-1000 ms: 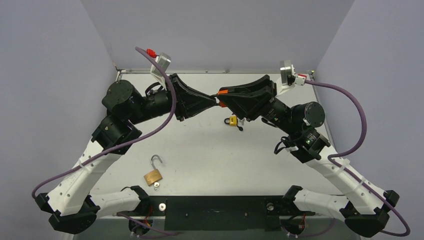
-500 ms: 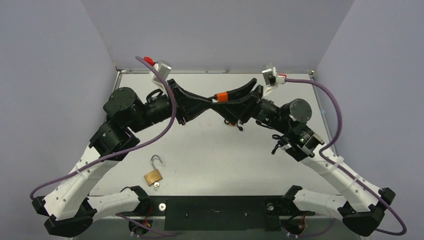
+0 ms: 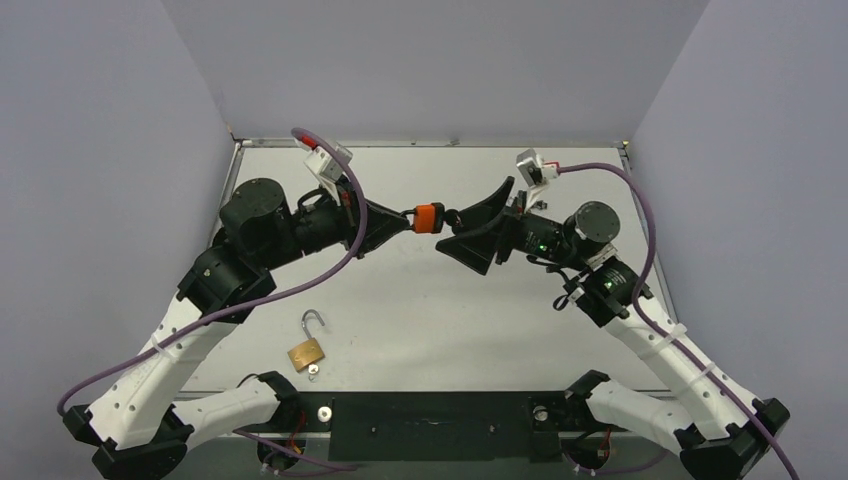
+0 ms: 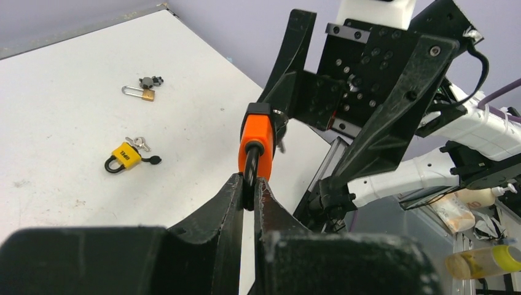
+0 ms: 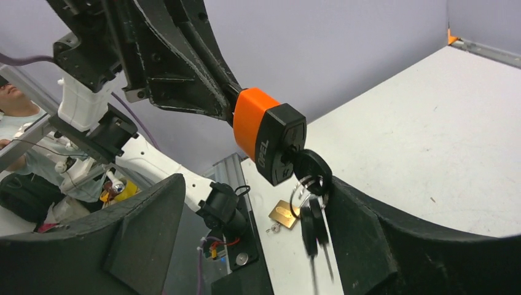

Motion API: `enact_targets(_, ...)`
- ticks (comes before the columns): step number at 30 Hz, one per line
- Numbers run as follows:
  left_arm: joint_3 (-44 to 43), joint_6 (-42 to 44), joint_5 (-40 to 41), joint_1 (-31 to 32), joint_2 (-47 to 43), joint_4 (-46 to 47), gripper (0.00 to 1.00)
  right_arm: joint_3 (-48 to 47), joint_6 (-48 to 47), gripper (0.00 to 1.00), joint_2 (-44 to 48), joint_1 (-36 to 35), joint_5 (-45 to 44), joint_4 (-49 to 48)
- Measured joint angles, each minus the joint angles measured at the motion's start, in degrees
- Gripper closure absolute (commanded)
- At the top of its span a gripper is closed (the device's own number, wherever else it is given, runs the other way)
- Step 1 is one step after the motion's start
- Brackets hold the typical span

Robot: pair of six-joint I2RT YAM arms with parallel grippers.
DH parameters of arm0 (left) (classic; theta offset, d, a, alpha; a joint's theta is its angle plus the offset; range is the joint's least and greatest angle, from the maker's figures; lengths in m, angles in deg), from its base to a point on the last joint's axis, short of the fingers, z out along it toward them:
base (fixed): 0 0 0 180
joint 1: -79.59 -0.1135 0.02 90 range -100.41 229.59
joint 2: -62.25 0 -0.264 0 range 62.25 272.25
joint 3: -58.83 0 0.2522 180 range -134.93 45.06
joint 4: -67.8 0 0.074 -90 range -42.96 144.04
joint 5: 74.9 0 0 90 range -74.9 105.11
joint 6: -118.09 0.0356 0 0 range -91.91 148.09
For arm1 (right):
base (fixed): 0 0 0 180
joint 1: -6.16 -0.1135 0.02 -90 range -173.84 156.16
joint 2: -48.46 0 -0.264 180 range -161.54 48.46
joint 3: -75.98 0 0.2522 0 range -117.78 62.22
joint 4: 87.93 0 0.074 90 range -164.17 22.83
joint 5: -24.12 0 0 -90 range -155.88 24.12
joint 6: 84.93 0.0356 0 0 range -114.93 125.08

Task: Lock with the key
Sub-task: Lock the lock.

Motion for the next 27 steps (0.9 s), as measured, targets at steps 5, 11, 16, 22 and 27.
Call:
enact_targets(5,-0.83,1.84,-3.41,-1.44,-1.53,-2.60,1.00,1.46,1.11,0.24,4.17,4.37,4.31,-1.64)
enact_targets(11,-1.66,2.32,-7.56,-1.90,-1.73,-4.04,1.00,1.70,2.29,0.32,5.14,5.99,7.67,-3.06)
enact_targets(16,-1.77,2.10,-10.60,-1.90,-1.75,-4.28,1.00,2.03,3.23,0.43,5.11,5.97,9.11,-3.87)
enact_targets(22,-2.14,1.62,-12.70,-1.99,-1.77,-4.26,1.00,2.03,3.50,0.50,4.76,5.97,9.99,-4.17)
enact_targets(27,-2.34,0.70,-13.75,-2.10,-1.77,-4.22,1.00,2.03,3.48,0.57,4.42,5.84,10.21,-4.31)
